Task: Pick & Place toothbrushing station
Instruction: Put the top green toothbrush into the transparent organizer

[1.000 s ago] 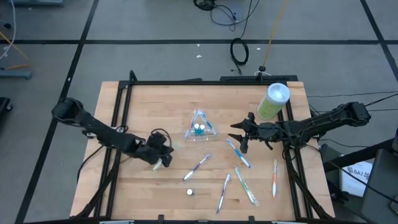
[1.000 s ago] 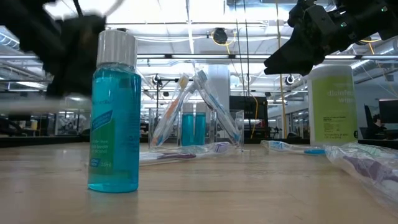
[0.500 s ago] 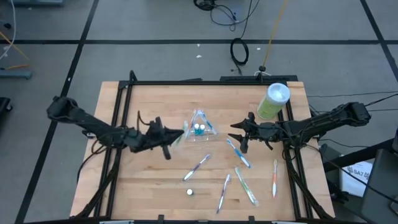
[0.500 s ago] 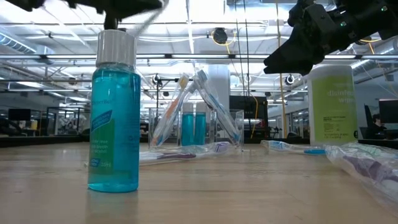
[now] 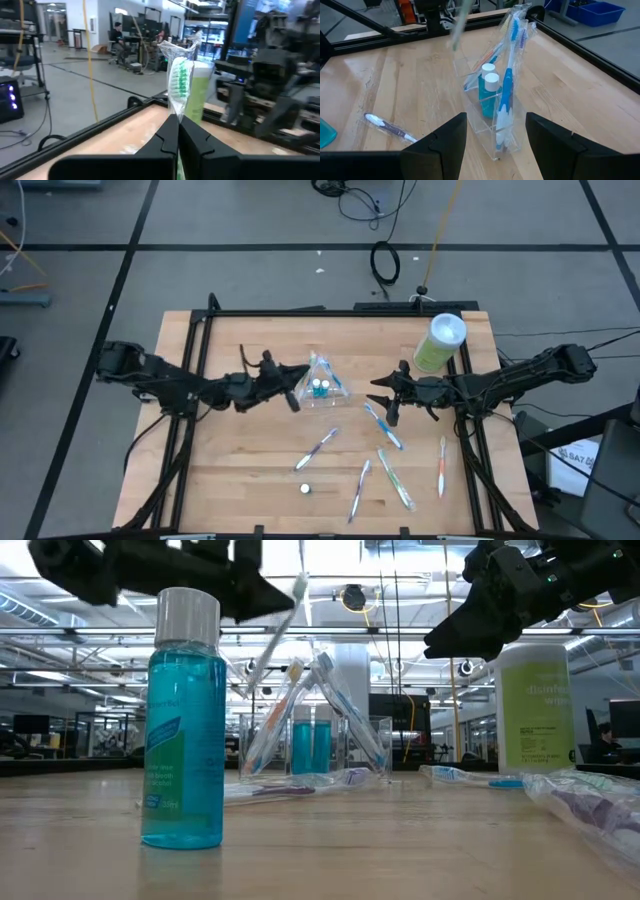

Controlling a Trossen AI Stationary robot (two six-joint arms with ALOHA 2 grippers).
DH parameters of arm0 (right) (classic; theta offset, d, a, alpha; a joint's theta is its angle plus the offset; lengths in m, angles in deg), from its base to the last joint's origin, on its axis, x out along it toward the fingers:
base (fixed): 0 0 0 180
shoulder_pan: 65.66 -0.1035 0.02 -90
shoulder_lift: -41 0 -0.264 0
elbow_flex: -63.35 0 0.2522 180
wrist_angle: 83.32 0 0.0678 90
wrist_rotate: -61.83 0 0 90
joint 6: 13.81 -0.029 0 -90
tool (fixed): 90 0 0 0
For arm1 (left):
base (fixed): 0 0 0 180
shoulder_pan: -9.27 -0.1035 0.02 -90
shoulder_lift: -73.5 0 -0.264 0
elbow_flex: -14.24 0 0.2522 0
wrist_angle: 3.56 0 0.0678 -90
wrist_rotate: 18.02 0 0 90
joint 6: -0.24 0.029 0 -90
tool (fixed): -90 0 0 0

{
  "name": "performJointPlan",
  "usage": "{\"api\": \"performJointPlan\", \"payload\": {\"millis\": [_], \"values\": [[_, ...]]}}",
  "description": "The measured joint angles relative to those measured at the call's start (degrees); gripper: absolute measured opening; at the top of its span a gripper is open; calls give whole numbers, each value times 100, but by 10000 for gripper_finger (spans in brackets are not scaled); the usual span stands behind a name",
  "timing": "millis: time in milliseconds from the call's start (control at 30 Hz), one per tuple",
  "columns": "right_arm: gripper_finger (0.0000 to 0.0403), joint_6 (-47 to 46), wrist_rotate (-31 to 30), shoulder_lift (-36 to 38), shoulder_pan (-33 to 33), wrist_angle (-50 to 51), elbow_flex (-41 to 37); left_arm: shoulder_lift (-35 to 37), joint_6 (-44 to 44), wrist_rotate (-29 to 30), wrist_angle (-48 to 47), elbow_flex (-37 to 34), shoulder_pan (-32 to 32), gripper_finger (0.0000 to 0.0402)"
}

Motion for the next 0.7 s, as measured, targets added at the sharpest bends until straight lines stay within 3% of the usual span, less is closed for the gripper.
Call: {"api": "performJointPlan", "payload": {"millis": [367,600,700], "values": [[196,30,-2,0,0,2,0,-1208,-274,56,287,2,-279,4],[196,30,-2,0,0,4,0,-1863,-491,1096,750,2,-183,6],[196,30,-2,0,0,5,0,-2024,-625,1235,1022,2,-116,3]]}}
